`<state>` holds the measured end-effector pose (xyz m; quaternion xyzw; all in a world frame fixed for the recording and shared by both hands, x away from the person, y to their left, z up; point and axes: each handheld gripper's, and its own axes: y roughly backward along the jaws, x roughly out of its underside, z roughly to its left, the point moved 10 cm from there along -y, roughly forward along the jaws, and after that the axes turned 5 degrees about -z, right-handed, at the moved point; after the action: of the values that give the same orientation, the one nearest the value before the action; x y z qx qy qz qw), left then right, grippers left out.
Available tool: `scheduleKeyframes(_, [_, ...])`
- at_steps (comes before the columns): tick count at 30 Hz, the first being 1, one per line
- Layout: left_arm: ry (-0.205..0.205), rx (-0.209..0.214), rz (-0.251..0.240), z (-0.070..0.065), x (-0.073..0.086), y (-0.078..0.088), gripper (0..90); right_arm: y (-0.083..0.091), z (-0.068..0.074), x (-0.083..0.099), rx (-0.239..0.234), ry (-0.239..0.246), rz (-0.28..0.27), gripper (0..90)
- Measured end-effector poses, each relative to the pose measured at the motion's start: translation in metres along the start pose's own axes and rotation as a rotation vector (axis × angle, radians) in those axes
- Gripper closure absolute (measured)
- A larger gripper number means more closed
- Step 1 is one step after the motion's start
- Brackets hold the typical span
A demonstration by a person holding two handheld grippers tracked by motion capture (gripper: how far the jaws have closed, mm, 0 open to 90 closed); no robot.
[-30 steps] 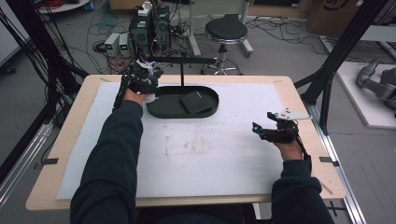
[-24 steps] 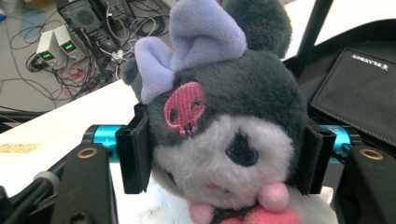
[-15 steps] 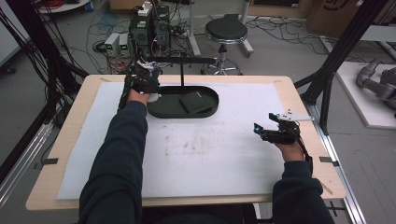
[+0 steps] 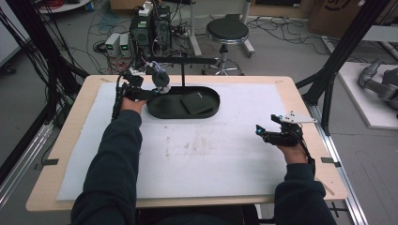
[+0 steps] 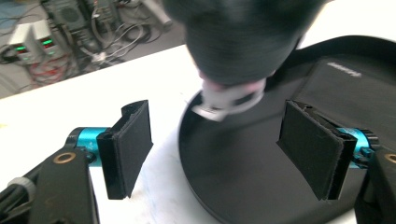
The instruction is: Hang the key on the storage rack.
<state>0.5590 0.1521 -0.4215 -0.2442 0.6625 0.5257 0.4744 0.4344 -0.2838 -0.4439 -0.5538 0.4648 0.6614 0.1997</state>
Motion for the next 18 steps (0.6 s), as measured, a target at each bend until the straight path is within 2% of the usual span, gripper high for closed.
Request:
scheduleKeyframes(2, [0.024,0.038,-0.032,-0.004,0.002,0.01,25.2,-0.001,0.001,0.001,-0.007,0.002,0.0,21.6])
scheduleKeyframes(5, [0.02,0.093,-0.096,-0.012,0.003,0.031,24.8,-0.001,0.0,0.003,-0.008,0.009,0.014,21.6])
scheduleKeyframes(8, [0.012,0.12,-0.172,-0.016,0.002,0.054,21.7,0.0,-0.001,0.007,0.001,0.032,0.031,21.5])
scheduleKeyframes(11, [0.002,0.132,-0.231,-0.017,0.007,0.073,21.7,0.002,-0.001,0.007,0.007,0.056,0.035,21.5])
scheduleKeyframes(14, [0.001,0.125,-0.286,-0.014,0.017,0.093,21.7,0.006,0.001,0.008,0.01,0.078,0.042,21.5])
scheduleKeyframes(18, [0.004,0.116,-0.334,-0.012,0.032,0.114,21.7,0.01,0.004,0.009,0.012,0.097,0.045,21.4])
